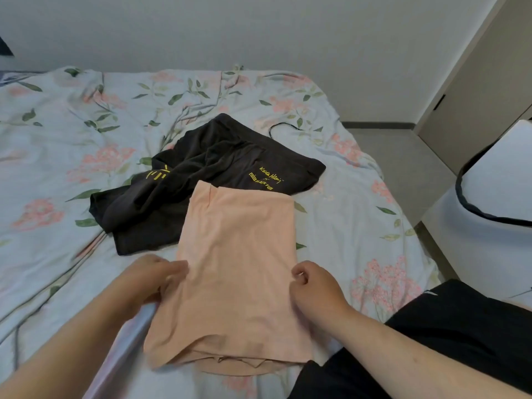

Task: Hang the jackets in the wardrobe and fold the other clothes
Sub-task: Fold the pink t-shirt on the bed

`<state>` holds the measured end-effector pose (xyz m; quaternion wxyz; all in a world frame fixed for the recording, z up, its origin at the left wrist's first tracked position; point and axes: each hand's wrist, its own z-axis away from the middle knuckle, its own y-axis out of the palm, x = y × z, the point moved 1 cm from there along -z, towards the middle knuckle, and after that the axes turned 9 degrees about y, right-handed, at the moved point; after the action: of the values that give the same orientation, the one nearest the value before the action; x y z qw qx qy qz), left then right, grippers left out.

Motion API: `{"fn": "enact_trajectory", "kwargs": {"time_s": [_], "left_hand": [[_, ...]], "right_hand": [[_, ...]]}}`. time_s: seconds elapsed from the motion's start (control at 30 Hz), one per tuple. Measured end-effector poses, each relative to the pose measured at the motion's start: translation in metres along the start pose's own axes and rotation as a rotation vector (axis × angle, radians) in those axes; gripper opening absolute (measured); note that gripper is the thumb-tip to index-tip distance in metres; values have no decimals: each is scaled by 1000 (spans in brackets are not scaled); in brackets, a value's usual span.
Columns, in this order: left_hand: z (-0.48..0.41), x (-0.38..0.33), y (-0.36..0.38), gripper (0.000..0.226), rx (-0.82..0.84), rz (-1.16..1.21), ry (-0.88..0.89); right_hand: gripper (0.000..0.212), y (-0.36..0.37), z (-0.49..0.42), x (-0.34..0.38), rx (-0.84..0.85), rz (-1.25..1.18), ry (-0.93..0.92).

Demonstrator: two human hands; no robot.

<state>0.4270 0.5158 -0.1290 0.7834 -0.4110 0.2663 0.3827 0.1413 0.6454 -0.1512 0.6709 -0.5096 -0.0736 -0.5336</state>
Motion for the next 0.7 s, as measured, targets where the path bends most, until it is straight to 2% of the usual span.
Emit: {"fn": "enact_trajectory", "kwargs": {"time_s": [0.1, 0.17, 0.23, 0.3, 0.37, 0.5, 0.57, 0.7], "left_hand": [[37, 16, 10, 48, 110, 48, -75], [39, 20, 13, 45, 97, 102, -86], [39, 21, 16, 41, 74, 93, -96], [40, 23, 21, 39, 148, 100, -136], [47, 26, 30, 38, 222, 161, -185], [55, 41, 49, 34, 58, 280, -102], [61, 43, 56, 31, 14, 419, -83], [74, 39, 67, 27, -14, 650, -159]], "right_hand": [[41, -4, 5, -16, 121, 8, 224], [47, 1, 10, -11, 245, -139, 291], [50, 5, 16, -9, 343, -166, 303], [38, 7, 19, -11, 340, -175, 304], [33, 3, 19, -14, 335, -283, 349], [27, -7, 18, -18, 388, -484, 429], [25, -9, 19, -21, 407, -488, 431], [25, -16, 20, -20, 321, -449, 350]]}}
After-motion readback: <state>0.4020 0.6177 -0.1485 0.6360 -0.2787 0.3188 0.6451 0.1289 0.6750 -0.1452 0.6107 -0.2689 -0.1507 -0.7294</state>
